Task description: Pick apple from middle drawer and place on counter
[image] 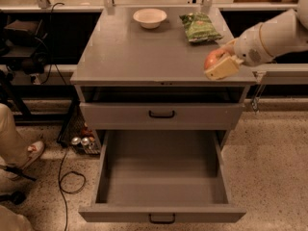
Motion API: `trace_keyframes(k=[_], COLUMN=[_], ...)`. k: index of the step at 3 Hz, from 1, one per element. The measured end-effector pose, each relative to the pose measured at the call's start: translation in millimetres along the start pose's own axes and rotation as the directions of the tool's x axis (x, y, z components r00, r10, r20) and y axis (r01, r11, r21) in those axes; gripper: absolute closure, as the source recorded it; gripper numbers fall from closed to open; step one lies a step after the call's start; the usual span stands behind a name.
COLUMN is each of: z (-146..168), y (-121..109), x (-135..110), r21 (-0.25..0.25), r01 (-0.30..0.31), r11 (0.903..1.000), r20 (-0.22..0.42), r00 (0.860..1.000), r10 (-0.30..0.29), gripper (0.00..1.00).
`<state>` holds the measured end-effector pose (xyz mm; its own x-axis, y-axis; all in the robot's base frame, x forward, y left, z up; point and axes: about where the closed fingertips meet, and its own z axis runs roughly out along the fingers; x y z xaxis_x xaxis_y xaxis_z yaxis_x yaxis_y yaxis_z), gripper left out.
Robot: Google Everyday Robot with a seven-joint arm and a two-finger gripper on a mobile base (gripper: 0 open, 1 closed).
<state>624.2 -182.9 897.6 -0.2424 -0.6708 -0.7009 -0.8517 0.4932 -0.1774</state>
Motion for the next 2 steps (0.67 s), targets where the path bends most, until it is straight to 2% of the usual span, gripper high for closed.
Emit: trace_keyframes(k=[1, 2], z=[20, 50], y=[-35, -72], x=[-17, -32], r21=[0.009, 0.026], r01=[-0.054, -0.137], r11=[0.9985, 0.9903], r20=[-0.044, -0.085], r00=[0.998, 0.987], r10=[0.055, 0.138], gripper=[1.00, 1.00])
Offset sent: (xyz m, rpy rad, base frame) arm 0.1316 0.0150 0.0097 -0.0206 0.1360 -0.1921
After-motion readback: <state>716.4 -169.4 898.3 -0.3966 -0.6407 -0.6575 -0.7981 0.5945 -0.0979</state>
